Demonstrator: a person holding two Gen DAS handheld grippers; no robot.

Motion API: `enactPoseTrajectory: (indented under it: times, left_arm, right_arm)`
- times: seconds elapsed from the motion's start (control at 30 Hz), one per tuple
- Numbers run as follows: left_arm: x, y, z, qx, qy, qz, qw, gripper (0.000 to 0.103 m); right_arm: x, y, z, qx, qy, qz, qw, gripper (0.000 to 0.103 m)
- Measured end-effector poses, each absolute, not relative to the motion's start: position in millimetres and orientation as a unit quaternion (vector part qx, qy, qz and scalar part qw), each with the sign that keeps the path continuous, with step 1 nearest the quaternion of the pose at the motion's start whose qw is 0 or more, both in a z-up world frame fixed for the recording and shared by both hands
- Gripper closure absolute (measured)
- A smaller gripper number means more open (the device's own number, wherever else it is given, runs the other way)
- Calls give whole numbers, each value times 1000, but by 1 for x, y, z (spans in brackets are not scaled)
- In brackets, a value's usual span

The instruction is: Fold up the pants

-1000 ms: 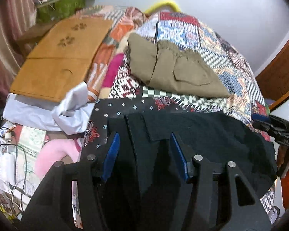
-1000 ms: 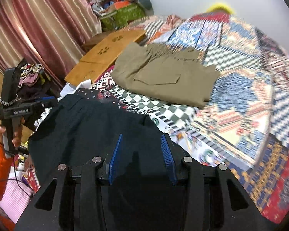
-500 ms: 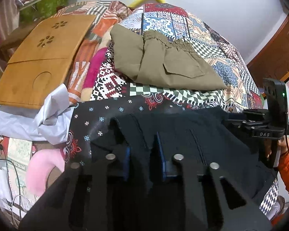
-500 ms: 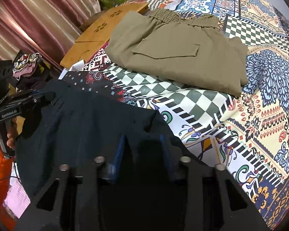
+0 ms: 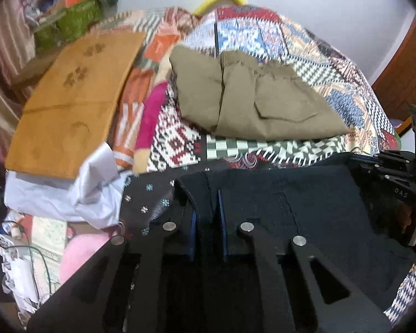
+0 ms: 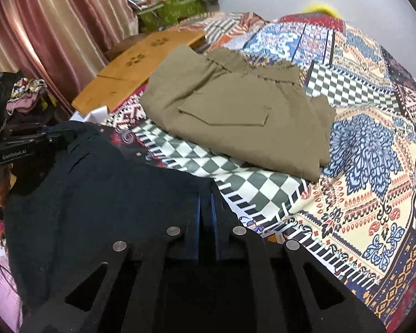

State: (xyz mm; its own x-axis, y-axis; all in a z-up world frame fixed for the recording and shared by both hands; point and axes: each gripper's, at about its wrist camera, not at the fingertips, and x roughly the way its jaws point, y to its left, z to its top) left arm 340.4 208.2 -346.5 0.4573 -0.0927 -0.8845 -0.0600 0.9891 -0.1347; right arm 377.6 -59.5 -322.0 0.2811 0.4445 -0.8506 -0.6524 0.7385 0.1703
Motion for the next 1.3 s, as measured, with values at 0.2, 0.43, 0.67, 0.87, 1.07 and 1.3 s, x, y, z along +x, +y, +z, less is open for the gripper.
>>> enactPoseTrajectory:
  times: [0.2, 0.43, 0.67, 0.87, 1.07, 1.3]
  left_arm:
    - [325, 214, -318, -78, 510, 4, 856, 74]
    - [255, 209, -274, -78, 463, 12, 883, 47]
    - [181, 196, -295, -78, 487, 24, 870, 37]
    - [140, 184, -332, -113, 516, 17, 849, 37]
    - [143, 175, -339, -106, 493, 31, 863, 39]
    - [163, 162, -335, -54, 462, 28, 885, 74]
  right_arm:
    - [368, -70, -302, -125, 479, 320, 808, 78]
    - [322, -107, -260, -124, 445, 317, 828, 63]
    - [272, -143, -244, -129, 428, 295, 845, 58]
    - [241, -167, -255, -97, 441, 285, 846, 57]
    - [227, -186, -274, -79, 469, 265, 839, 57]
    - [219, -200, -294, -53, 500, 257, 825, 57]
